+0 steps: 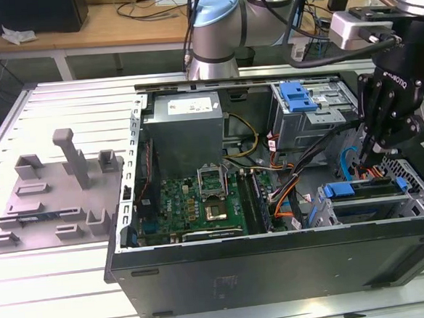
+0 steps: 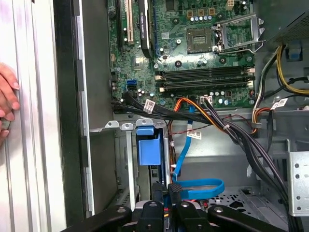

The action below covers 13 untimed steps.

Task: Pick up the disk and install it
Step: 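Insert the second disk wire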

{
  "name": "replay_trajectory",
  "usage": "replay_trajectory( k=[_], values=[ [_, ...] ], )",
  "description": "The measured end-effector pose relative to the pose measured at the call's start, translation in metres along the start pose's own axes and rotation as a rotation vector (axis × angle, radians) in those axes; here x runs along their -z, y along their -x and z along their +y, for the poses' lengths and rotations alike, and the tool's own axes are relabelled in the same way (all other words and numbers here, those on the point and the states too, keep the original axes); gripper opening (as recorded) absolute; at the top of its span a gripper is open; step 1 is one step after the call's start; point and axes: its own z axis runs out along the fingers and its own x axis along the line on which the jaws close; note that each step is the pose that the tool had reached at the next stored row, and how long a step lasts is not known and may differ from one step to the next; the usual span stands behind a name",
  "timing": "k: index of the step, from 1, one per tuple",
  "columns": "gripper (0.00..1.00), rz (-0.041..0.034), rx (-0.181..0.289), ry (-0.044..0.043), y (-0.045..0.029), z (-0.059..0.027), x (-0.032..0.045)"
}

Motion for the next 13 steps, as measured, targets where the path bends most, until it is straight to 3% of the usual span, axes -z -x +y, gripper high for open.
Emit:
replay_trajectory(
  k=[6, 7, 9, 13],
  values=[
    [0.16, -0.0150, 0.008, -0.0010, -0.0044, -0.0003, -0.0004],
    [0.16, -0.0196, 0.009, -0.0016, -0.0050, -0.0004, -0.0005],
    [0.16, -0.0355, 0.012, -0.0030, -0.0072, -0.0006, -0.0007],
    [0.16, -0.0529, 0.015, -0.0031, -0.0116, -0.0010, -0.0012]
  ],
)
